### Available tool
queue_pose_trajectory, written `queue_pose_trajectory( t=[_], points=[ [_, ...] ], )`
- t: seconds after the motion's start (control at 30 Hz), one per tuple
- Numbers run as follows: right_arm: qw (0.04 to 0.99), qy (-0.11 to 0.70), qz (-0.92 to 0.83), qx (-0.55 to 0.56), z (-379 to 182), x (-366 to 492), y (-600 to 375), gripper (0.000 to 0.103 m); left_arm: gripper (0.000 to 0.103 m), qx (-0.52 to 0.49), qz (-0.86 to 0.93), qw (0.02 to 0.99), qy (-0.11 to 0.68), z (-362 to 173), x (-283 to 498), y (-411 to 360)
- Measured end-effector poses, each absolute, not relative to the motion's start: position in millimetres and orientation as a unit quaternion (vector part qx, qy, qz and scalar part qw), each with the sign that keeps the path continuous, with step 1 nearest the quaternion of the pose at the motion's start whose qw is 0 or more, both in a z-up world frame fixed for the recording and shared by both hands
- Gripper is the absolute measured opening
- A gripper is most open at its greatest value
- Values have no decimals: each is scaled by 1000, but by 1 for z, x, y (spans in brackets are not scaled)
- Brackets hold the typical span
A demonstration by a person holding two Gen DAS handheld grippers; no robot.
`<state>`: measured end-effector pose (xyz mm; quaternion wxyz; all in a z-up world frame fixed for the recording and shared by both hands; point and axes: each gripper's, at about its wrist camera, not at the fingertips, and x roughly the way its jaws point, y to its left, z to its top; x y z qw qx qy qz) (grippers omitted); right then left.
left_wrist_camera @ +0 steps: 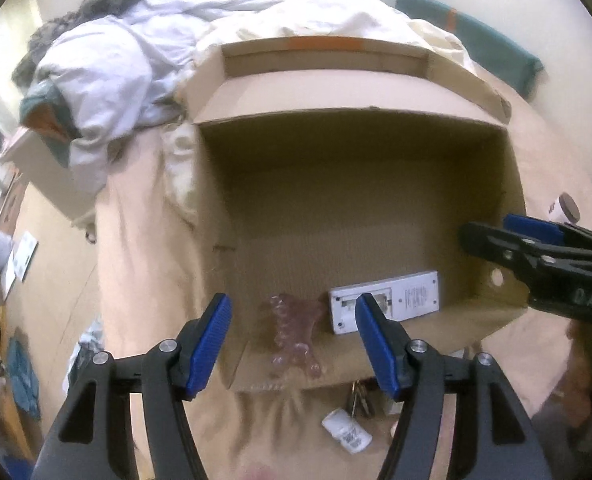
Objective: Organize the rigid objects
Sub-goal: 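Lower the pink comb into the box with the left gripper while the right places the white device, then grasp the white pill bottle with the left gripper while the right grasps the pink heart keychain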
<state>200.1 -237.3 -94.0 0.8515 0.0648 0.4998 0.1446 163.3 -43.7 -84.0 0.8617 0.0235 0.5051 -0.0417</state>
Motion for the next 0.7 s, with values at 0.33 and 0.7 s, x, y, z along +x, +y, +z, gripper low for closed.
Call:
queue_pose_trajectory(
  t=[0.33,0.7],
  points=[
    [863,479,150,53,-71,155,-248,89,76,8,-29,859,510,-67,125,-26],
    [854,486,153,104,-78,117,-272,89,103,-2,-31,874,485,-66,87,-13]
  ],
)
